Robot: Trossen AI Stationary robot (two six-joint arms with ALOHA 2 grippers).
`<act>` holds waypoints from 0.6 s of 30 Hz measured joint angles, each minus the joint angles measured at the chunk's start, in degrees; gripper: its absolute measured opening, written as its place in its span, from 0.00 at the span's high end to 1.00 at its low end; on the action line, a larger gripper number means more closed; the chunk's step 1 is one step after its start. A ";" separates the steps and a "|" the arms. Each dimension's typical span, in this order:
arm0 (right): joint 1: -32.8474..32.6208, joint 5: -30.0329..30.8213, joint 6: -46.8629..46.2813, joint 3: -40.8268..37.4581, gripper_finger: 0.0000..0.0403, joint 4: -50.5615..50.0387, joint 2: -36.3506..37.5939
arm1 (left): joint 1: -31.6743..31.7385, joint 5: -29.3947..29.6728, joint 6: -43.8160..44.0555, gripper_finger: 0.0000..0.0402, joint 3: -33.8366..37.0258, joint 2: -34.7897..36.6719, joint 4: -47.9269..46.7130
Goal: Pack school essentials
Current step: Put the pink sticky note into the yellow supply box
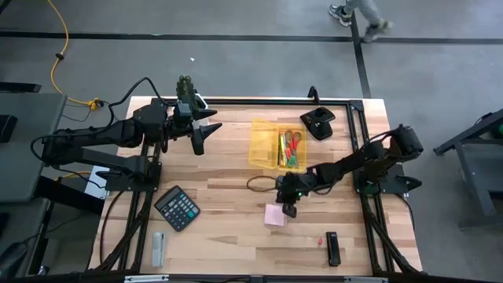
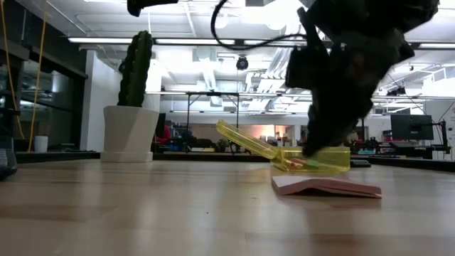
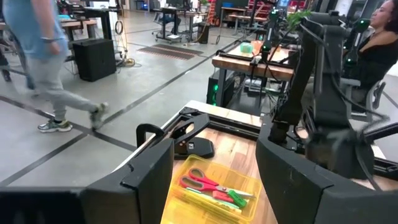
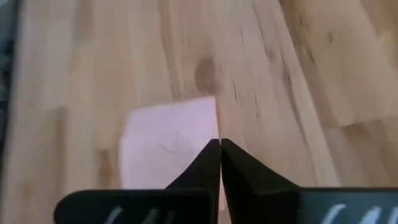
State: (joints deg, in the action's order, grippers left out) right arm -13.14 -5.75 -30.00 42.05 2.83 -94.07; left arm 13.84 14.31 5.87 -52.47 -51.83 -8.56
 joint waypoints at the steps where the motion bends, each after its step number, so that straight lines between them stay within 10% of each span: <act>1: 0.61 -1.09 0.35 0.01 1.00 -0.59 1.16 | 0.00 0.02 0.04 0.46 0.00 -0.01 0.00; 10: 2.72 -5.34 -5.22 0.10 0.96 -8.18 7.49 | 0.00 0.00 0.13 0.46 0.01 0.00 0.00; 18: 0.16 -11.82 -20.41 0.14 0.65 -5.96 1.50 | 0.01 0.00 0.01 0.46 0.00 0.00 0.00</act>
State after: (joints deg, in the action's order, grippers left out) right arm -12.98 -17.56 -50.41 42.19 -3.13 -92.57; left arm 13.85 14.31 5.88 -52.47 -51.83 -8.56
